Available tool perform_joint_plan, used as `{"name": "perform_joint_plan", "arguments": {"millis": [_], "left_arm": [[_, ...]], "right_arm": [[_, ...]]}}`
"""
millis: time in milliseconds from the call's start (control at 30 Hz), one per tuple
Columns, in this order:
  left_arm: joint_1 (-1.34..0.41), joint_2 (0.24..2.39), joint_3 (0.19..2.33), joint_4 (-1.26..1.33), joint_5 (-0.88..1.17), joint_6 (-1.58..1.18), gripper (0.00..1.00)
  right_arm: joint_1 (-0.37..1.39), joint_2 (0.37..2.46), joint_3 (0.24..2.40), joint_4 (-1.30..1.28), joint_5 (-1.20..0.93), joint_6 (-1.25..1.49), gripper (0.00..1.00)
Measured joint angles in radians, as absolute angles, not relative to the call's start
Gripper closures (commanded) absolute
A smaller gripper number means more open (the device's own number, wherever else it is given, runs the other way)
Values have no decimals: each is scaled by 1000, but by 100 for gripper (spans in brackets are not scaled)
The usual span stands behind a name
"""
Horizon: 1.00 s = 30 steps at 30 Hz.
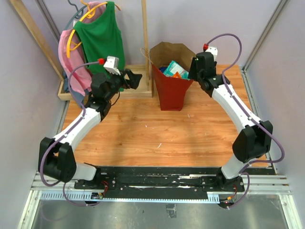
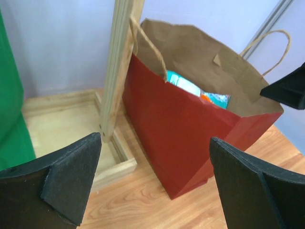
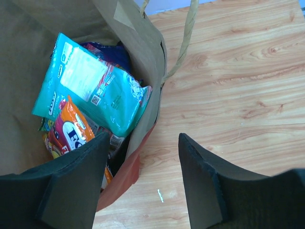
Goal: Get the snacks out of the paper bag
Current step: Adjust the paper bag at the center of the board.
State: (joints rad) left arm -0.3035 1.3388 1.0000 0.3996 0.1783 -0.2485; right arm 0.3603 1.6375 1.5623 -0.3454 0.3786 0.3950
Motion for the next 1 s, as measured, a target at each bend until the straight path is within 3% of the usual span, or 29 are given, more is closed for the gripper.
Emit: {"name": "perform_joint_plan", "arguments": {"millis": [600,700,867,1000], "left_arm": [[-303,1432,1040,348,182,-288,0],[-303,1432,1040,338,173,-283,0],[-303,1432,1040,328,166,-274,0],[-303,1432,1042,316,160,-270,0]], "right_arm": [[315,1736,1581,-307,280,430,62],[315,1736,1581,-290,268,429,71],[314,1736,1581,-266,250,418,97],[306,1736,1580,-254,224,409,99]]}}
